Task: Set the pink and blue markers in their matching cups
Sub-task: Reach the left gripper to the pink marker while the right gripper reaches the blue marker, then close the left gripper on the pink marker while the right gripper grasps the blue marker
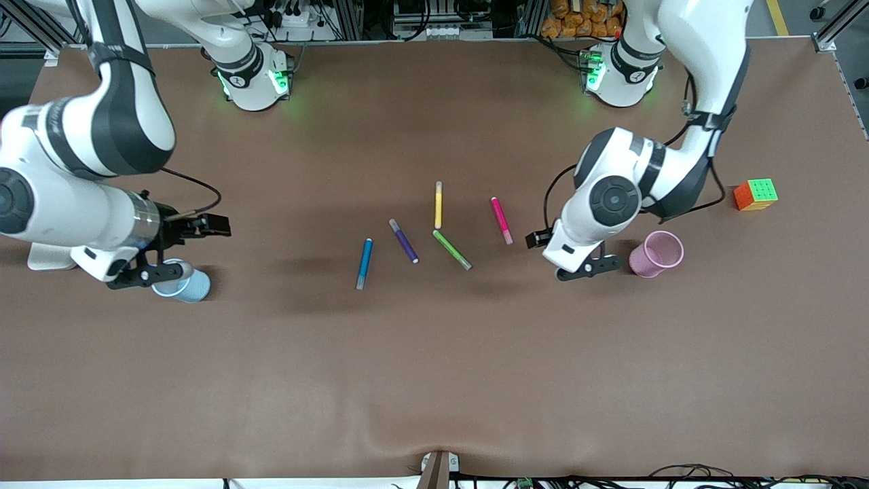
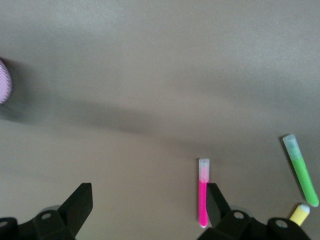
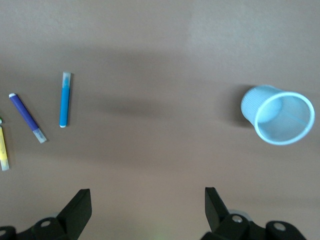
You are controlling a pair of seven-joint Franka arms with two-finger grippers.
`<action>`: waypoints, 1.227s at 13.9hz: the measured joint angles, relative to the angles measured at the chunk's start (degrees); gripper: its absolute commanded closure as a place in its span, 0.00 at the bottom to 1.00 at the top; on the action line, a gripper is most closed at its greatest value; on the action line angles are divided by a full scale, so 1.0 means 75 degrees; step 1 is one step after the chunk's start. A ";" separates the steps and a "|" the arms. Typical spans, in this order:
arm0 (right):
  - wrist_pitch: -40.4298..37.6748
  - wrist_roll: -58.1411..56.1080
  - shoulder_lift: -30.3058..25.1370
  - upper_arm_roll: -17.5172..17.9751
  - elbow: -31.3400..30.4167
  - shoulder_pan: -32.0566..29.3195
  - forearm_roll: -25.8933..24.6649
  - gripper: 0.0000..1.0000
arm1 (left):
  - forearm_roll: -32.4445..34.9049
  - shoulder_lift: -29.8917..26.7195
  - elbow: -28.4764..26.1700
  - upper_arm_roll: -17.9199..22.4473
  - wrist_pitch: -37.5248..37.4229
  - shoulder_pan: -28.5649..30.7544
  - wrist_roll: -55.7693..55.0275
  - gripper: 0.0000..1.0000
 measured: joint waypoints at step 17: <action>0.3848 0.1737 0.2383 0.0010 -0.0235 0.2160 -0.0069 0.00 | 0.0000 0.1466 -0.0031 -0.0004 0.1588 -0.1011 -0.1442 0.34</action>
